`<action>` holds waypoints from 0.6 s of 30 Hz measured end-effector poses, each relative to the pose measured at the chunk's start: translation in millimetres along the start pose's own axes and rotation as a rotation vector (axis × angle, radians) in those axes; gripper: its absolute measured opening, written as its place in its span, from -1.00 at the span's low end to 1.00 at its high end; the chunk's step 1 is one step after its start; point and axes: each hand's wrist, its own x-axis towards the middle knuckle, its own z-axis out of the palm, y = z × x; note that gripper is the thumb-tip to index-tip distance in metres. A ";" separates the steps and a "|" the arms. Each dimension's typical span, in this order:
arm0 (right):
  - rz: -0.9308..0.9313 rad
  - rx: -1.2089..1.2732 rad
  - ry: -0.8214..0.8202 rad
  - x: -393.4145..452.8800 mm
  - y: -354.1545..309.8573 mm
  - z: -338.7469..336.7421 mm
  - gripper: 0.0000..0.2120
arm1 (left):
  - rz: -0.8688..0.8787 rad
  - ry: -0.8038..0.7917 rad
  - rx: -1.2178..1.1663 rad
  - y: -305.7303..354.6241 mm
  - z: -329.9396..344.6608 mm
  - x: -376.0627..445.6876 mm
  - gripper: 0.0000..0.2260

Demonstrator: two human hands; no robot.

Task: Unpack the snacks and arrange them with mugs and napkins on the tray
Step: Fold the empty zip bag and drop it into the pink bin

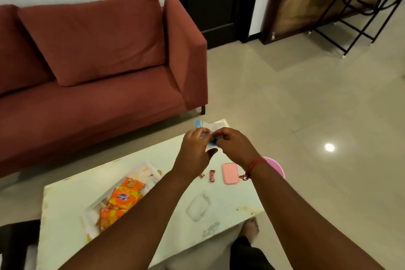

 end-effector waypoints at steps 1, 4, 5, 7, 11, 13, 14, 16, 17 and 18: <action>0.025 -0.043 0.008 10.4 21.9 -16.4 -0.75 | -0.009 -0.094 0.029 10.8 19.2 12.1 -0.59; 0.123 -0.173 -0.024 42.0 90.8 -60.2 -0.68 | -0.146 -0.342 0.141 37.1 76.3 40.3 -0.42; 0.172 -0.205 -0.046 52.3 115.1 -73.2 -0.65 | -0.182 -0.402 0.188 42.4 95.7 48.6 -0.39; 0.282 -0.257 -0.084 71.6 168.6 -93.0 -0.60 | -0.221 -0.496 0.270 48.7 131.8 58.6 -0.35; 0.471 -0.326 -0.185 105.8 273.1 -107.1 -0.63 | -0.228 -0.604 0.338 46.2 189.0 69.6 -0.31; 0.534 -0.344 -0.213 121.3 316.4 -105.1 -0.65 | -0.235 -0.639 0.382 41.6 214.3 73.0 -0.28; 0.563 -0.340 -0.216 129.4 337.3 -102.1 -0.66 | -0.234 -0.655 0.405 38.5 228.3 74.6 -0.26; 0.613 -0.330 -0.230 146.5 374.2 -93.6 -0.68 | -0.231 -0.657 0.428 32.6 254.3 77.2 -0.22; 0.633 -0.332 -0.244 153.9 390.8 -88.0 -0.68 | -0.233 -0.661 0.428 29.9 265.8 77.9 -0.22; 0.653 -0.341 -0.255 160.2 404.4 -83.6 -0.68 | -0.234 -0.668 0.429 27.8 274.6 78.2 -0.23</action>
